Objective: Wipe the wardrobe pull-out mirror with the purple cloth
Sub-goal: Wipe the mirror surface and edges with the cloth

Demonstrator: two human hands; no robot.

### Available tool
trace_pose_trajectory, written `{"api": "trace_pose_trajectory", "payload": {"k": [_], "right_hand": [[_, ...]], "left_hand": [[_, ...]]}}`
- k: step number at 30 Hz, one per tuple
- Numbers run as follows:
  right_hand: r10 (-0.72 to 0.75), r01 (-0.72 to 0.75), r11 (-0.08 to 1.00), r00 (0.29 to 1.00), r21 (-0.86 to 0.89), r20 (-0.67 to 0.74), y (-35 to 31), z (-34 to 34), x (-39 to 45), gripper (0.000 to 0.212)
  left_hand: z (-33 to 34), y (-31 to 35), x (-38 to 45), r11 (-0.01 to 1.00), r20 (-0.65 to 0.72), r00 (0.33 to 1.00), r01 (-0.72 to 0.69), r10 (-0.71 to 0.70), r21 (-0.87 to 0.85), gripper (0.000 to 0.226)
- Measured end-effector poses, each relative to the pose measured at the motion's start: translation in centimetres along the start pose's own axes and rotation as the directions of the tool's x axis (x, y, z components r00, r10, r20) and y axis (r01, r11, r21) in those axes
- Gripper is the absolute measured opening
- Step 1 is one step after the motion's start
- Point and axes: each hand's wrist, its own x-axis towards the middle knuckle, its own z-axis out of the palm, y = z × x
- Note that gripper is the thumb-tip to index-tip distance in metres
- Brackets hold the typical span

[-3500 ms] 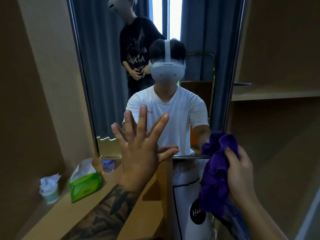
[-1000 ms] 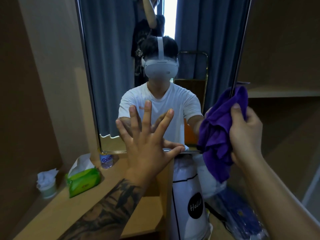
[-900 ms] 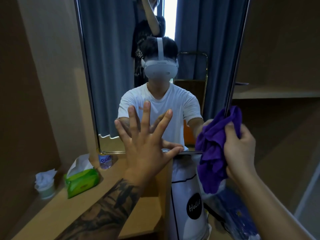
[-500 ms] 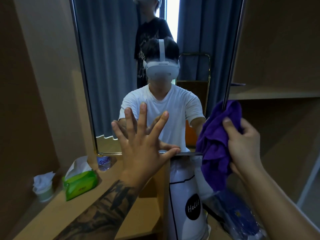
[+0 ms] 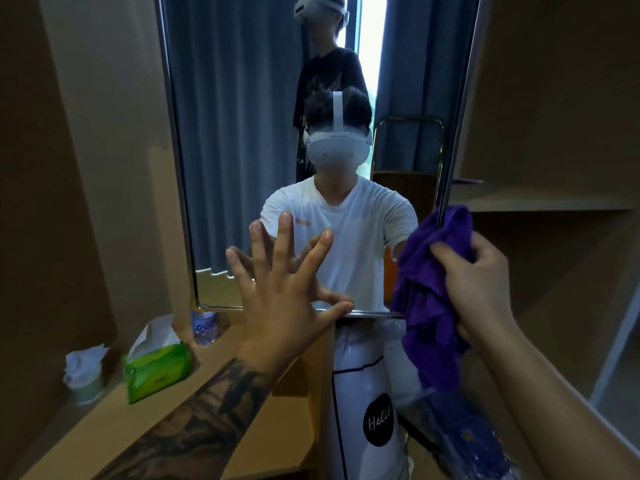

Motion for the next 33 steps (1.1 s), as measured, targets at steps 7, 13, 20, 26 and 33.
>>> {"api": "trace_pose_trajectory", "payload": {"k": [7,13,20,26,33], "right_hand": [[-0.216,0.200,0.963,0.974,-0.181,-0.074,-3.0,0.5,2.6,0.020],[-0.216,0.205,0.955,0.976,-0.213,-0.030,-4.0,0.1,3.7,0.018],[-0.236,0.223,0.954,0.971,-0.202,-0.042,-2.5,0.4,1.9,0.019],[-0.236,0.224,0.955,0.971,-0.196,-0.036,-4.2,0.1,3.1,0.018],[-0.155,0.152,0.973,0.988,-0.174,-0.006,-1.2,-0.1,1.1,0.017]], "left_hand": [[-0.5,0.0,0.4,0.999,0.032,0.999,0.028,-0.027,-0.022,0.102],[-1.2,0.6,0.6,0.998,0.078,0.995,0.057,-0.054,-0.036,0.099],[-3.0,0.9,1.9,0.990,0.125,0.988,0.101,-0.089,-0.098,0.097],[-5.8,1.8,7.3,0.997,0.028,1.000,0.002,0.000,-0.073,0.108],[-5.6,3.3,9.6,0.999,0.065,0.998,0.012,-0.010,-0.034,0.118]]}}
